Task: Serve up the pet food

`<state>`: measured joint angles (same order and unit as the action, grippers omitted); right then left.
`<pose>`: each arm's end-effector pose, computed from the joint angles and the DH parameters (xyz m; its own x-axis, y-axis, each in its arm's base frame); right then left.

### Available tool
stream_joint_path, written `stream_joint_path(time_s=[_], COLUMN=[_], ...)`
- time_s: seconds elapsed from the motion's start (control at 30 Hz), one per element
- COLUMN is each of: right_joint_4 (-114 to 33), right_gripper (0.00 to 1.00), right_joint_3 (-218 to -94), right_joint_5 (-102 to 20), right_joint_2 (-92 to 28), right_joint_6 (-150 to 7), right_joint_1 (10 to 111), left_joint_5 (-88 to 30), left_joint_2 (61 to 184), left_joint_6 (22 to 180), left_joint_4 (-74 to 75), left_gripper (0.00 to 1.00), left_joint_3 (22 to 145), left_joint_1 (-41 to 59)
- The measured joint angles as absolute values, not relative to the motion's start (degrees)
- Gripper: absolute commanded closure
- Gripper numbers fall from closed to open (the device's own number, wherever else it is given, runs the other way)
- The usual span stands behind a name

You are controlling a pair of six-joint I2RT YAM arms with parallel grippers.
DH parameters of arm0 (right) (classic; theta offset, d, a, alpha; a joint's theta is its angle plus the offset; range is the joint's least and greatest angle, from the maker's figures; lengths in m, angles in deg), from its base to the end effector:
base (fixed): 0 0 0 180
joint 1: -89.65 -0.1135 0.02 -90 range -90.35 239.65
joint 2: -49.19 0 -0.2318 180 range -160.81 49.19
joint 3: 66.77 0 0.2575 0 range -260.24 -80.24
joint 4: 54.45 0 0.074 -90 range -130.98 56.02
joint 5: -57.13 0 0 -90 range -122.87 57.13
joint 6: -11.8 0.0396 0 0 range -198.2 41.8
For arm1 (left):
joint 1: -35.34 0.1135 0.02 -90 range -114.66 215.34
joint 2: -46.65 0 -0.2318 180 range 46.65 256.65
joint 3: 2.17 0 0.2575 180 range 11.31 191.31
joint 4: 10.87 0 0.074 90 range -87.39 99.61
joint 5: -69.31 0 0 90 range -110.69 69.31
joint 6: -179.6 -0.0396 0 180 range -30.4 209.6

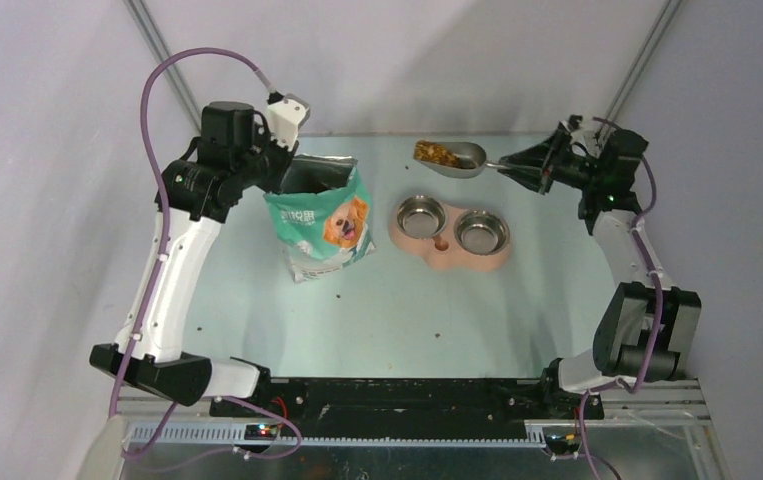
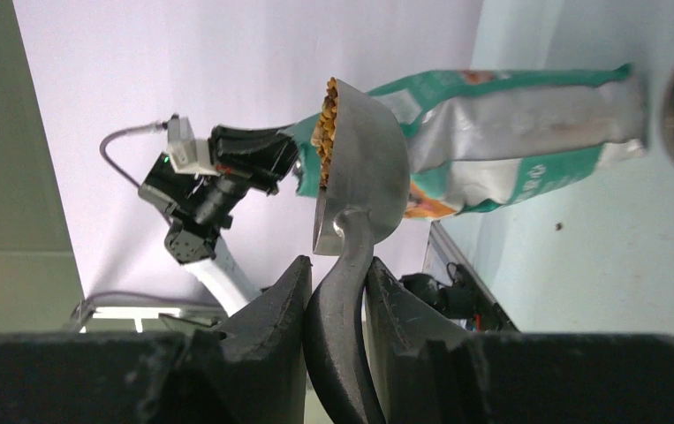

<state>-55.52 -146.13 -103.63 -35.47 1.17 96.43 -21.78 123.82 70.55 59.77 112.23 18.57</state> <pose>0.3437 -0.0032 0.3141 -0.8942 0.4325 -0.1155 -0.0933 0.0723 0.9930 0.2567 -0.0782 0.4328 -0.3992 0.4611 -0.7925 0.4591 0.8487 0.2626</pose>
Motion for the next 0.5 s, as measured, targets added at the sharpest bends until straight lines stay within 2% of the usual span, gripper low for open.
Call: stream_joint_path(time_s=[0.2, 0.5], right_joint_4=[-55.7, -44.0], right_gripper=[1.0, 1.0], right_joint_3=[-138.9, -135.4], right_joint_5=[-103.6, -103.2], right_joint_2=[-33.7, -33.4], right_joint_6=[-3.2, -22.9], right_joint_1=[105.5, 113.7], left_joint_5=[-22.4, -23.6], left_joint_2=[123.7, 121.1], left_joint_6=[70.7, 70.7], left_joint_4=[59.9, 60.3], left_gripper=[1.0, 1.0], left_joint_3=[112.2, 109.9], left_joint_1=[18.6, 18.6])
